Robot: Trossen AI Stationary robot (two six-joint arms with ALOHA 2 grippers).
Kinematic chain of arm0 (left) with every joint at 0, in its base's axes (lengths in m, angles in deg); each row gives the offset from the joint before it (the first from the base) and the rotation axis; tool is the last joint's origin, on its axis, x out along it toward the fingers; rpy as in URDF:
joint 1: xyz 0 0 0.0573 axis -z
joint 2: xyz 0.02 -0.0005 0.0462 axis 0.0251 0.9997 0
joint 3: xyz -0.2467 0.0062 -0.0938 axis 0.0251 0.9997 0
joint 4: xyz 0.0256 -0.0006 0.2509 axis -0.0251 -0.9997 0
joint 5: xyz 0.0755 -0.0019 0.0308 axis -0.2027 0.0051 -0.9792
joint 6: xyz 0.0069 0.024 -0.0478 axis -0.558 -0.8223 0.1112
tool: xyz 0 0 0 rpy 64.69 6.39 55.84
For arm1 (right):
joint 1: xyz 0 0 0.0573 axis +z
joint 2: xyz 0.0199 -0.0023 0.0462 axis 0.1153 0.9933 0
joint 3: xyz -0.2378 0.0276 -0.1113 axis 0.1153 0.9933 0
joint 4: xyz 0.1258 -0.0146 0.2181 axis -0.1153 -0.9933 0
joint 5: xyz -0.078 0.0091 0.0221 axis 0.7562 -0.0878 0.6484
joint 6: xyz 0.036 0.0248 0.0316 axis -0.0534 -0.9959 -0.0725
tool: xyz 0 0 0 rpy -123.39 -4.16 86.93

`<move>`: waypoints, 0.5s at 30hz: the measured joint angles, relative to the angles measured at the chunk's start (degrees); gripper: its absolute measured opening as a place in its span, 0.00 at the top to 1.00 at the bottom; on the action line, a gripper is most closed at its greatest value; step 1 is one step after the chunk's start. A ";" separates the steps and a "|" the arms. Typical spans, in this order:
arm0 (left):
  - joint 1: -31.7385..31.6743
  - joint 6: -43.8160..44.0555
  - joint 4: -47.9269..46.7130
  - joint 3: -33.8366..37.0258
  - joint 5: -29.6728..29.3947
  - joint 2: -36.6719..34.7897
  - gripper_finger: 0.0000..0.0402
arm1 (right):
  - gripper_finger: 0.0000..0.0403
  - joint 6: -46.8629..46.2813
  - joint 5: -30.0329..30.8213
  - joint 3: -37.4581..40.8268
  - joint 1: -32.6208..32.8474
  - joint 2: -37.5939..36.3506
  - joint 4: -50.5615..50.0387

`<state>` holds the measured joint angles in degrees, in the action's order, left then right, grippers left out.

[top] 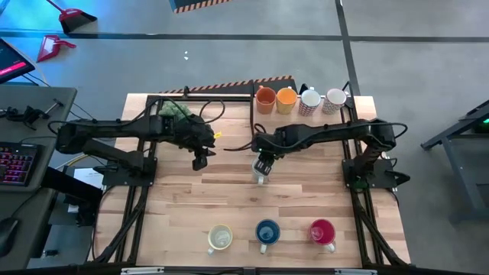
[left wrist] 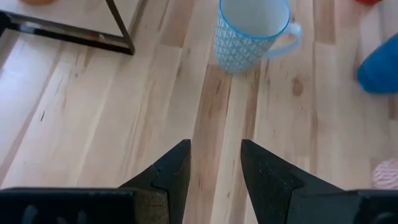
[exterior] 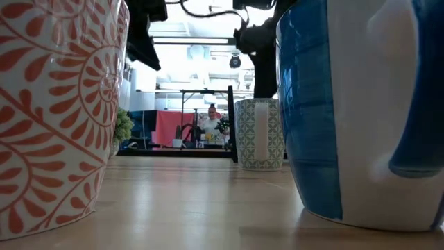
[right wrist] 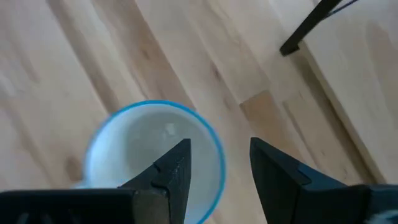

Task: Place coffee mugs
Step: Put the green patterned mug on the shelf

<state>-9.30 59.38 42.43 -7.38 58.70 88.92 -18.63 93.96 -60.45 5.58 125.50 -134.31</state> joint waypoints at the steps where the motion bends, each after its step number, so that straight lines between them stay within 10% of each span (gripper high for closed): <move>1: 0.00 -0.27 -0.20 0.41 -0.07 0.14 0.67 | 0.64 0.47 -0.04 0.00 -0.29 0.42 -0.31; 15: 0.02 -3.26 -0.23 1.15 -0.10 0.08 0.67 | 0.56 1.52 -3.39 0.00 -2.35 5.25 0.27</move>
<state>-9.28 56.12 42.20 -6.23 58.60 89.00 -17.11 90.58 -60.45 3.22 130.76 -134.04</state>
